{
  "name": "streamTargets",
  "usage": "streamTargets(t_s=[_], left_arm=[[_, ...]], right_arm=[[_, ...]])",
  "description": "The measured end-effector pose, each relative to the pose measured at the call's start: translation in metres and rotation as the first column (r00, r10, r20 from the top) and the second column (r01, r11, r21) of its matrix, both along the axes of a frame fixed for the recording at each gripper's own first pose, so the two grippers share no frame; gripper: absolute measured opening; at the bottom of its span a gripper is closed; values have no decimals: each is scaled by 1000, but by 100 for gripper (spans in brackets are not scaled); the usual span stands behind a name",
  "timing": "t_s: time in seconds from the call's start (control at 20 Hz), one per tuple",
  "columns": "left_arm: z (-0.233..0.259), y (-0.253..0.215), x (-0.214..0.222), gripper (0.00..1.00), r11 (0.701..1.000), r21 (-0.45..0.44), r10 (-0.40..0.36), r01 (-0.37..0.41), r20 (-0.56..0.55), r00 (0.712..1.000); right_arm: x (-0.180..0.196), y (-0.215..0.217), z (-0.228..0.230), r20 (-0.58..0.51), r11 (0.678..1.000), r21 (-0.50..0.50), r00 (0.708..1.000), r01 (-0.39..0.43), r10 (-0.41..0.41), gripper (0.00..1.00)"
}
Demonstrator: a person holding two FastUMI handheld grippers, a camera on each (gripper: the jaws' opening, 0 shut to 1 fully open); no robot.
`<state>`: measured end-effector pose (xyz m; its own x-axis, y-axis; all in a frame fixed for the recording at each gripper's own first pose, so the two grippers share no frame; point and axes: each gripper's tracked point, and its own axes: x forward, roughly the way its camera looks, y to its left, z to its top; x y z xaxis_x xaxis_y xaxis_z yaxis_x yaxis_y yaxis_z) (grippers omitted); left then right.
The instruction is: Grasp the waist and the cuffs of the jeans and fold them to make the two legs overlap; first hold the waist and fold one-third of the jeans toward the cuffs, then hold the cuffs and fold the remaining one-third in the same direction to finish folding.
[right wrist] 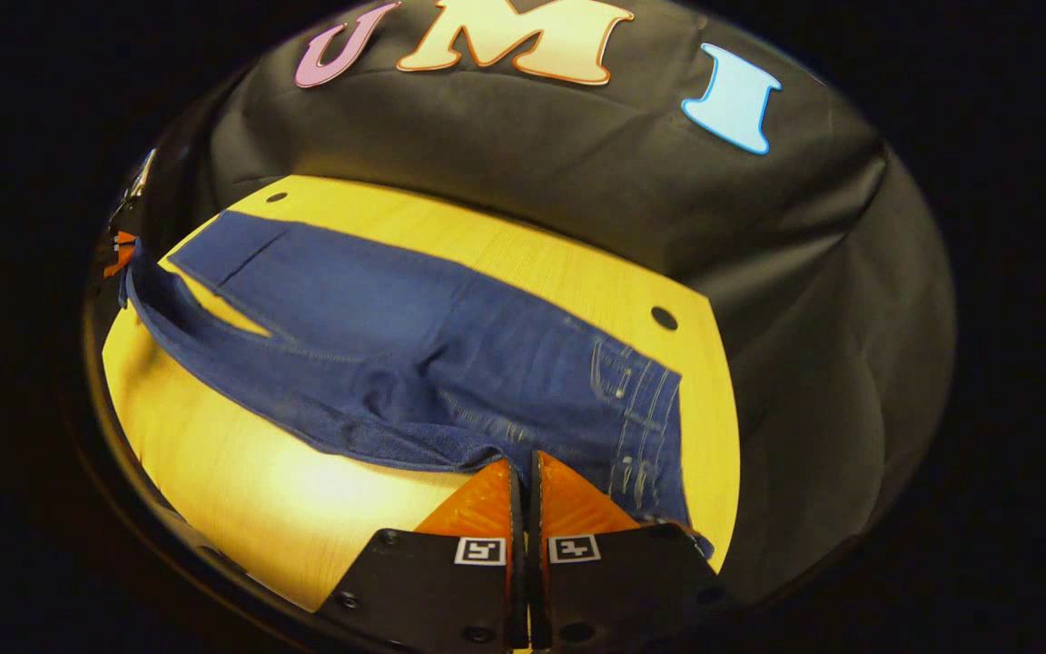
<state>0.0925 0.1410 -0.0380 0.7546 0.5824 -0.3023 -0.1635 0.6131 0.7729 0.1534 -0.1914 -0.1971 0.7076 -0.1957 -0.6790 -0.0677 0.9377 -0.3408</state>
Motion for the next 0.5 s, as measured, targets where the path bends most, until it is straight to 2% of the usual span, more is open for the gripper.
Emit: streamTargets(t_s=[0.1,0.3,0.4,0.45,0.5], left_arm=[[17,8,40,0,1000,19,14,-14,22,1000],[22,29,118,0,998,-1,57,-57,41,998],[20,34,153,0,998,19,65,-66,50,997],[11,37,165,0,997,23,77,-78,46,996],[2,36,178,0,996,15,87,-88,47,995]], right_arm=[[25,-1,8,42,999,16,999,30,-31,3],[89,-9,6,103,997,49,993,60,-64,3],[123,-13,-6,146,993,75,984,91,-101,0],[137,-15,-20,147,988,101,981,113,-127,5],[148,-15,-35,136,982,132,979,132,-150,2]])
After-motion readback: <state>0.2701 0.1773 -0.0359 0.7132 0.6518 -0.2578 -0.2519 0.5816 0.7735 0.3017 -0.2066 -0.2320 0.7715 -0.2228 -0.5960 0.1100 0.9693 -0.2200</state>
